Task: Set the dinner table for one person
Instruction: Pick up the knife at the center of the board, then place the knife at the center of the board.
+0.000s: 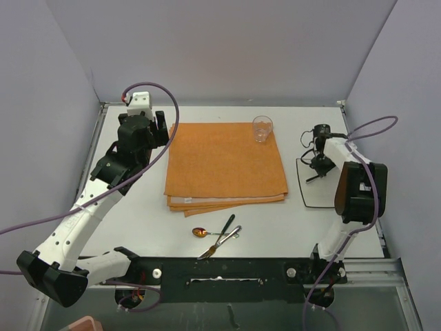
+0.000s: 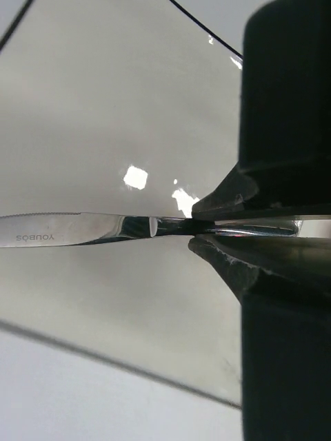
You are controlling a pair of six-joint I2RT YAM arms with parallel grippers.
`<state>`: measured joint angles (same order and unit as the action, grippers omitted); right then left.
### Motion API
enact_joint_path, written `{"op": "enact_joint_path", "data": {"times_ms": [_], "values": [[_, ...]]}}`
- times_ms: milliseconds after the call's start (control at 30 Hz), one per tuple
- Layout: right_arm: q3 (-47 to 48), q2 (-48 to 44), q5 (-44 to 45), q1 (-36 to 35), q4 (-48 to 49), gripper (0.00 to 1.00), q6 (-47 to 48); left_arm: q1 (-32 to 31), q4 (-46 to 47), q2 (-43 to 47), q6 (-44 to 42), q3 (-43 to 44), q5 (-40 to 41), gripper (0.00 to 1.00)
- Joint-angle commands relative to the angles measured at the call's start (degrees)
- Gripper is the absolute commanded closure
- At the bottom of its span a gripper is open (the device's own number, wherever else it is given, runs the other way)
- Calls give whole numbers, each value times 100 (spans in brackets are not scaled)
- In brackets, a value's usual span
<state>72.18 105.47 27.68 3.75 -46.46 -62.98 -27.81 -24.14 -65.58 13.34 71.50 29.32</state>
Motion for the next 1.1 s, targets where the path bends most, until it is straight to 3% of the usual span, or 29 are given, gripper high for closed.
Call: {"op": "enact_joint_path", "data": {"times_ms": [0,133,300,400,600,800,1067], "values": [[186,-1101,63,-375,934,100,1270,-23,308,-12,75,127,49,37],[78,-1657,530,-1348,1501,100,2342,-22,316,-73,62,186,-9,37],[-602,-2428,-704,-2441,2762,100,4146,-35,284,-141,-46,389,11,37],[-663,-2700,-1242,-3017,2808,100,5105,-40,259,-114,-47,375,0,37],[-883,-3024,-2997,-3417,2290,100,6499,-40,239,77,89,190,-5,37],[-762,-2984,-4668,-3726,1458,100,7292,-40,210,155,242,118,-48,37],[-454,-2572,-5490,-4576,587,100,8039,-57,147,237,331,90,-71,37]]}}
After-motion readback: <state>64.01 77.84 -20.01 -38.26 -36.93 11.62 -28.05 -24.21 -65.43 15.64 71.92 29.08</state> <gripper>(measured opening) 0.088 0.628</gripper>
